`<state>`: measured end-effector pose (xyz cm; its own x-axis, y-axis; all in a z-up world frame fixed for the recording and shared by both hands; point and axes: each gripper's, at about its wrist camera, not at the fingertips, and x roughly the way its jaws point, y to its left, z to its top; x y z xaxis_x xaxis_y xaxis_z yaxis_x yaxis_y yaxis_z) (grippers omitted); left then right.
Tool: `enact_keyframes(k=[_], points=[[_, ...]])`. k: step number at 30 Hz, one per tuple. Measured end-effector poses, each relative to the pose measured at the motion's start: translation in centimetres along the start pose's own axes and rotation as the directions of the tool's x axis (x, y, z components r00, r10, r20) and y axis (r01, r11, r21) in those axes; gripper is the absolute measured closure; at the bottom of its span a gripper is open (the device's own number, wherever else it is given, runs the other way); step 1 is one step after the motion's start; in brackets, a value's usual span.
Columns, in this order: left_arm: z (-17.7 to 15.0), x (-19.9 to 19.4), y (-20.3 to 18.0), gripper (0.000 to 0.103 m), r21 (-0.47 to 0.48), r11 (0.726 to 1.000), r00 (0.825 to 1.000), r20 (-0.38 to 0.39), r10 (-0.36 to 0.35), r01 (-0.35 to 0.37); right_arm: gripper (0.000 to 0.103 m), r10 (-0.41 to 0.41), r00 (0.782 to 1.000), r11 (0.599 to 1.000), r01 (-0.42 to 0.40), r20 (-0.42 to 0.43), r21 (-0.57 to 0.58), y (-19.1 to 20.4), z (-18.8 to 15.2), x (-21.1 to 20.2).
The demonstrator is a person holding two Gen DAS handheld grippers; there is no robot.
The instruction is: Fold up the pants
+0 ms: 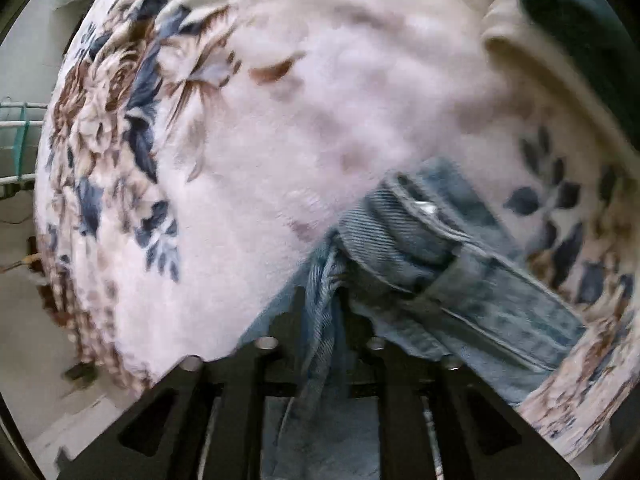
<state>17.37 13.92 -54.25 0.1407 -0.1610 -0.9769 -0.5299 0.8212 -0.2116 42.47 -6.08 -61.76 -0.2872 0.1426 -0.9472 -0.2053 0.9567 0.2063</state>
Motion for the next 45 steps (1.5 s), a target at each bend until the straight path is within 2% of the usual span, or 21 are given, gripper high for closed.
enact_keyframes(k=[2, 4, 6, 8, 11, 12, 13, 14, 16, 19, 21, 23, 25, 27, 31, 33, 35, 39, 40, 43, 45], points=[[-0.2, -0.4, -0.4, 0.085, -0.016, 0.996, 0.996, -0.008, -0.092, 0.091, 0.033, 0.126, 0.991, 0.992, -0.125, -0.052, 0.007, -0.3, -0.3, -0.2], [-0.5, -0.7, -2.0, 0.075, 0.031, 0.994, 0.994, 0.003, -0.105, 0.105, 0.032, 0.153, 0.988, 0.988, -0.153, -0.028, -0.001, -1.0, -1.5, -1.7], [-0.6, 0.1, -3.9, 0.056, 0.088, 0.993, 0.997, -0.002, -0.073, 0.073, 0.032, 0.132, 0.991, 0.991, -0.131, 0.002, -0.012, -2.3, -3.0, -3.1], [-0.9, 2.0, -5.5, 0.053, 0.138, 0.99, 0.999, -0.027, -0.021, 0.025, 0.032, 0.104, 0.994, 0.995, -0.104, 0.022, 0.004, -4.4, -4.5, -4.3], [-0.6, 5.5, -6.0, 0.055, 0.187, 0.978, 0.989, -0.091, 0.114, -0.096, 0.031, 0.058, 0.997, 0.997, -0.06, 0.049, 0.039, -8.1, -6.3, -5.5], [-0.4, 5.7, -5.8, 0.081, 0.186, 0.977, 0.99, -0.08, 0.117, -0.1, 0.031, 0.044, 0.998, 0.997, -0.047, 0.052, 0.053, -9.2, -6.8, -5.8], [-0.2, 5.3, -5.2, 0.094, 0.166, 0.982, 0.994, -0.056, 0.096, -0.086, 0.031, 0.035, 0.998, 0.997, -0.038, 0.054, 0.066, -10.4, -6.9, -6.0], [0.3, 4.8, -4.4, 0.098, 0.143, 0.989, 0.997, -0.045, 0.057, -0.05, 0.031, 0.028, 0.998, 0.996, -0.034, 0.062, 0.087, -11.7, -7.4, -6.2], [1.2, 4.5, -3.0, 0.097, 0.096, 0.995, 0.998, -0.063, 0.031, -0.025, 0.031, 0.026, 0.997, 0.993, -0.034, 0.067, 0.116, -13.5, -7.8, -6.2], [2.0, 4.3, -0.2, 0.088, -0.028, 1.0, 0.996, -0.085, -0.011, 0.009, 0.032, 0.05, 0.996, 0.986, -0.061, 0.071, 0.155, -16.3, -7.8, -6.2], [1.9, 3.7, 1.5, 0.073, -0.105, 0.994, 0.996, -0.087, -0.022, 0.012, 0.028, 0.047, 0.995, 0.986, -0.06, 0.088, 0.155, -17.6, -7.9, -6.3], [1.6, 2.4, 3.3, 0.071, -0.186, 0.982, 0.997, -0.063, -0.051, 0.039, 0.023, 0.054, 0.992, 0.988, -0.069, 0.111, 0.136, -18.2, -8.0, -6.7], [0.8, 1.2, 5.1, 0.063, -0.269, 0.96, 0.995, -0.051, -0.089, 0.072, 0.021, 0.086, 0.988, 0.99, -0.099, 0.131, 0.099, -18.7, -8.3, -7.1], [-0.8, -0.1, 6.8, 0.052, -0.36, 0.924, 0.989, -0.033, -0.147, 0.126, 0.017, 0.119, 0.985, 0.99, -0.127, 0.124, 0.062, -18.8, -8.5, -6.7], [-5.9, -1.1, 7.3, 0.043, -0.49, 0.847, 0.971, -0.002, -0.24, 0.208, 0.017, 0.228, 0.972, 0.974, -0.229, 0.064, 0.003, -18.5, -8.4, -4.5], [-8.0, -0.2, 6.3, 0.04, -0.517, 0.814, 0.947, -0.021, -0.322, 0.266, 0.017, 0.265, 0.964, 0.964, -0.265, 0.027, -0.008, -18.0, -8.1, -2.7], [-9.4, 1.5, 4.5, 0.04, -0.528, 0.797, 0.921, -0.068, -0.385, 0.294, 0.017, 0.281, 0.96, 0.96, -0.281, -0.001, -0.007, -18.1, -7.8, -1.4], [-11.8, 5.7, 0.6, 0.04, -0.59, 0.727, 0.85, -0.126, -0.511, 0.35, 0.017, 0.295, 0.954, 0.955, -0.295, -0.044, 0.011, -18.0, -7.6, 1.1], [-11.9, 6.3, 0.1, 0.04, -0.595, 0.727, 0.848, -0.136, -0.512, 0.344, 0.017, 0.301, 0.952, 0.954, -0.301, -0.049, 0.017, -18.0, -7.6, 1.4], [-12.0, 7.0, -0.4, 0.041, -0.6, 0.733, 0.869, -0.123, -0.48, 0.32, 0.017, 0.365, 0.93, 0.93, -0.364, -0.043, 0.045, -18.9, -7.6, 2.2], [-11.6, 6.9, -0.7, 0.05, -0.587, 0.748, 0.887, -0.103, -0.449, 0.311, 0.017, 0.407, 0.913, 0.912, -0.404, -0.029, 0.076, -19.8, -7.5, 2.8]])
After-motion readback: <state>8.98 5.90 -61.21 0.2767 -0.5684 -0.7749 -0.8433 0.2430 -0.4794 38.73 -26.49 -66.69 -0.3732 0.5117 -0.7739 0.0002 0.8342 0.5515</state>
